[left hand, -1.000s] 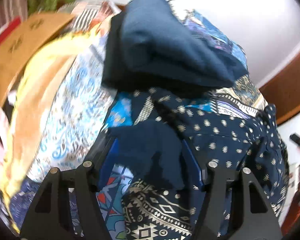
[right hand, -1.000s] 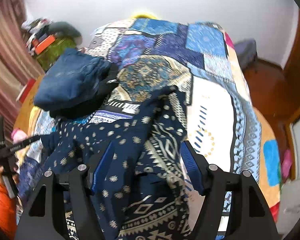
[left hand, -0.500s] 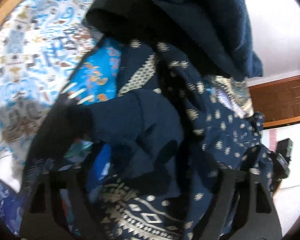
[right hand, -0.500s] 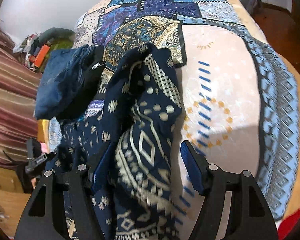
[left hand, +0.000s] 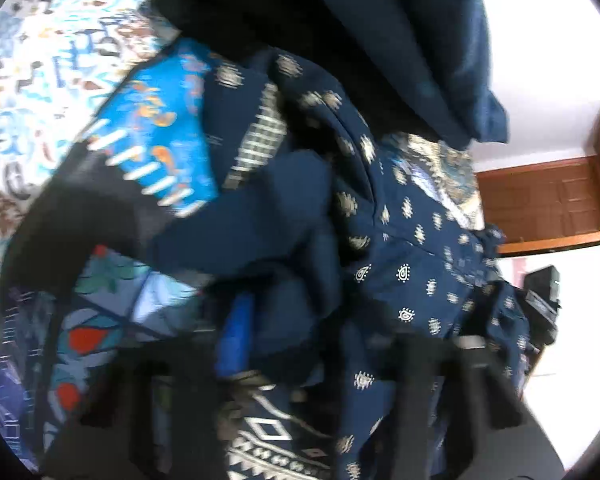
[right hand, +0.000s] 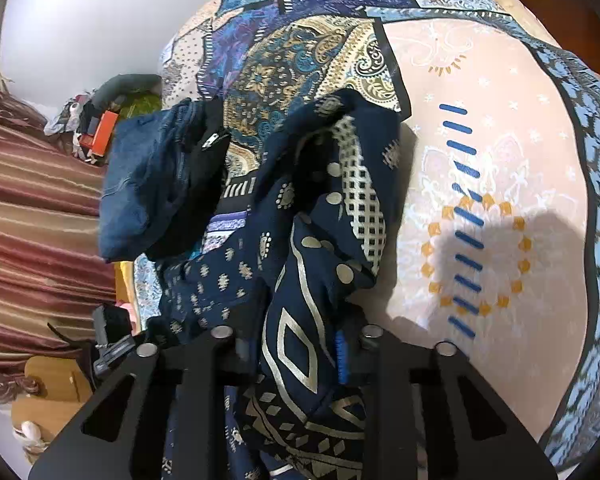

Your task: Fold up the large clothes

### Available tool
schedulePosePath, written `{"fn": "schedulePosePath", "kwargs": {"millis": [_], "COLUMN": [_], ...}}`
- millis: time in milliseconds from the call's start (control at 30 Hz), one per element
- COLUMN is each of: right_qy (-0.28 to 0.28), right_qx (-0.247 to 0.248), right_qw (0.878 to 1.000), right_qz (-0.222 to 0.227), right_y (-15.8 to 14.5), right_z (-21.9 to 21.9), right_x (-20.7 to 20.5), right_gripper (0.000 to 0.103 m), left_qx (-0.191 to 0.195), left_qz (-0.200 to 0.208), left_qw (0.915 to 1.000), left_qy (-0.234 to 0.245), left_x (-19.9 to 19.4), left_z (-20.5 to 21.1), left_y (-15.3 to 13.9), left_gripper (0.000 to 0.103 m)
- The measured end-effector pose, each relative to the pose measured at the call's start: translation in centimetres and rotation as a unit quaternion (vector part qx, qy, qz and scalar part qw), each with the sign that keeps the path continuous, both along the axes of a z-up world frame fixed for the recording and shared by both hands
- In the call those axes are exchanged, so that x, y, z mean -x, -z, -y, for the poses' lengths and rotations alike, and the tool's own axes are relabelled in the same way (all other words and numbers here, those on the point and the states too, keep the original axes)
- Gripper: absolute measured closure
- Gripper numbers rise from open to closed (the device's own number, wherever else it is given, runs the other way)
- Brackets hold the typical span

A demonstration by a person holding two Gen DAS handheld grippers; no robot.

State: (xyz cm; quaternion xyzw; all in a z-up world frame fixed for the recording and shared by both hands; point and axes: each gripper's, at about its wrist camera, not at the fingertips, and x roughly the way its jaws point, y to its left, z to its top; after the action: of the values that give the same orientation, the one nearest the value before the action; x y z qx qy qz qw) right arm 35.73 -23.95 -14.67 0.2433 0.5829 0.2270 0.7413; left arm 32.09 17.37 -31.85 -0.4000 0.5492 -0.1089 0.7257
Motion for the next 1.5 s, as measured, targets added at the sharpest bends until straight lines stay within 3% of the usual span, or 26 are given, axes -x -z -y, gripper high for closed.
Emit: {"fn": "schedulePosePath", "kwargs": {"millis": [133, 267, 533, 667, 833, 1000, 1133, 1233, 1333, 1500], "right_qy": [0.0, -0.004, 0.009, 0.032, 0.058, 0.073, 0.081, 0.073, 0.063, 0.04], "right_qx": [-0.005, -0.002, 0.0, 0.001, 0.05, 0.098, 0.139, 0.155, 0.2, 0.251], "right_qw": [0.999, 0.996, 0.982, 0.978, 0.979, 0.983, 0.981, 0.977, 0.968, 0.955], "right_qz": [0.04, 0.095, 0.187, 0.206, 0.19, 0.135, 0.111, 0.125, 0.136, 0.152], "right_y": [-3.1, -7.2, -13.5, -14.3, -10.9, -4.0, -0.3, -0.4, -1.5, -3.7], "right_z": [-0.5, -0.5, 1.3, 3.0, 3.2, 3.8, 4.3, 4.3, 3.7, 3.3], "right_x": [0.8, 1.7, 0.9, -1.2, -4.7, -8.6, -9.6, -9.4, -8.6, -5.8], "right_gripper": [0.085, 0.086, 0.086, 0.086, 0.086, 0.086, 0.084, 0.081, 0.077, 0.074], "left_qx": [-0.055, -0.11, -0.174, -0.21, -0.232, -0.276, -0.248, -0.258, -0.29, -0.317], "left_qz": [0.037, 0.105, 0.231, 0.266, 0.249, 0.184, 0.183, 0.185, 0.181, 0.177], "left_qw": [0.9977, 0.9879, 0.9566, 0.9403, 0.9395, 0.9415, 0.9499, 0.9469, 0.9381, 0.9295], "left_qy": [0.011, 0.027, 0.034, 0.03, 0.038, 0.061, 0.049, 0.053, 0.056, 0.063], "left_x": [0.6, 0.7, -0.2, -2.2, -6.8, -12.1, -12.6, -12.2, -11.9, -10.5], "left_z": [0.5, 2.5, 6.9, 8.7, 9.5, 9.5, 8.2, 8.4, 8.9, 9.7], "left_y": [-3.1, -9.6, -21.6, -24.2, -22.5, -15.7, -13.9, -13.9, -14.1, -15.2], "left_gripper": [0.086, 0.088, 0.09, 0.09, 0.09, 0.09, 0.089, 0.085, 0.074, 0.072]}}
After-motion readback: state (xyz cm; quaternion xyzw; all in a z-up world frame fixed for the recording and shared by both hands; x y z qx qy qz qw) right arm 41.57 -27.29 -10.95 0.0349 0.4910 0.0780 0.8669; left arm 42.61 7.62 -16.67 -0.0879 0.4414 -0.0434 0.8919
